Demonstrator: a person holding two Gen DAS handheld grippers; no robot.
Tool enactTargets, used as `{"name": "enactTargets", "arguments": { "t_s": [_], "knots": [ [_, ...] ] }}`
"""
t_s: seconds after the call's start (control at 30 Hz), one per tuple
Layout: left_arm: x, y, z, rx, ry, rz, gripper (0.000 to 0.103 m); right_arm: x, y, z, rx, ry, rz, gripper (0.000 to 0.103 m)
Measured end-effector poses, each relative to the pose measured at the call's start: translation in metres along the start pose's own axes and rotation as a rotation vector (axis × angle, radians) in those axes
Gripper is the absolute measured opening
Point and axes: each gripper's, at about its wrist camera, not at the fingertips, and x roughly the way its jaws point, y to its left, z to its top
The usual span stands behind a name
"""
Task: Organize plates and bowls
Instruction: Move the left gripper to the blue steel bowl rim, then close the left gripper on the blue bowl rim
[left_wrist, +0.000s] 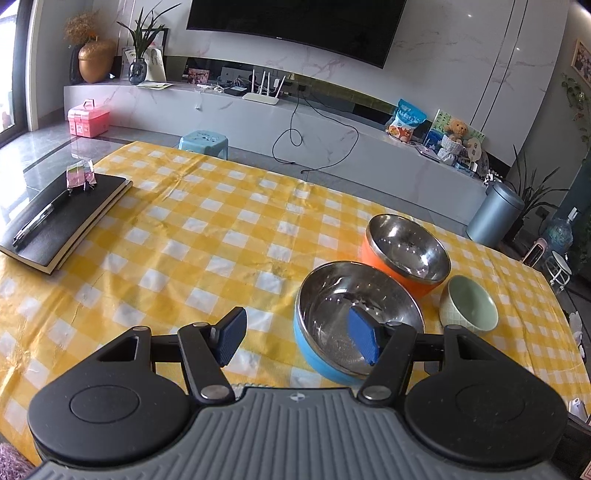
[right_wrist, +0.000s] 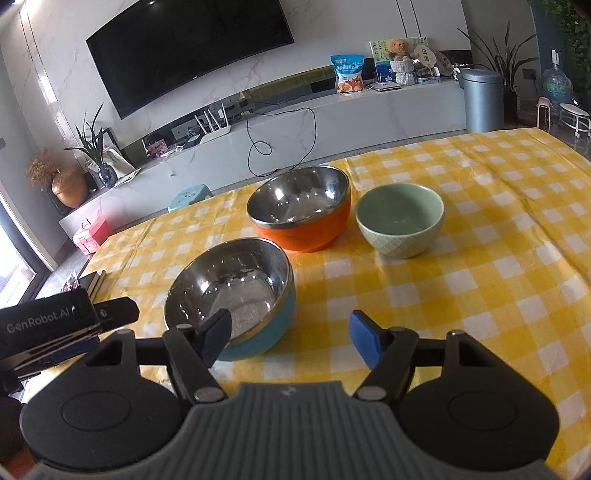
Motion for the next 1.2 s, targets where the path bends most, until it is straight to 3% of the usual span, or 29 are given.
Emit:
{"name": "enactTargets", "arguments": {
  "t_s": [0.4, 0.5, 0.8, 0.93, 1.07, 1.2],
  "knots": [
    [0.050, 0.004, 0.011, -0.022, 0.065, 0.030, 0.074, 0.050, 0.012, 0.019, 0.008, 0.073, -0.047, 0.068],
    [0.060, 0.002, 0.010, -0.002, 0.077, 0.046, 0.069, 0.062, 0.011, 0.018, 0.022, 0.100, -0.061, 0.061],
    [0.084, -0.005, 0.008, 0.036, 0.104, 0.060, 0.035, 0.087, 0.008, 0.014, 0.078, 0.137, -0.073, 0.033],
    [0.088, -0.005, 0.006, 0.035, 0.114, 0.054, 0.022, 0.091, 0.006, 0.012, 0.092, 0.142, -0.070, 0.016],
    [0.088, -0.006, 0.006, 0.034, 0.120, 0.023, 0.006, 0.091, 0.006, 0.011, 0.090, 0.133, -0.069, 0.014],
    [0.081, -0.011, 0.006, 0.054, 0.110, 0.028, 0.006, 0.088, 0.007, 0.011, 0.095, 0.137, -0.078, 0.013]
  ]
}}
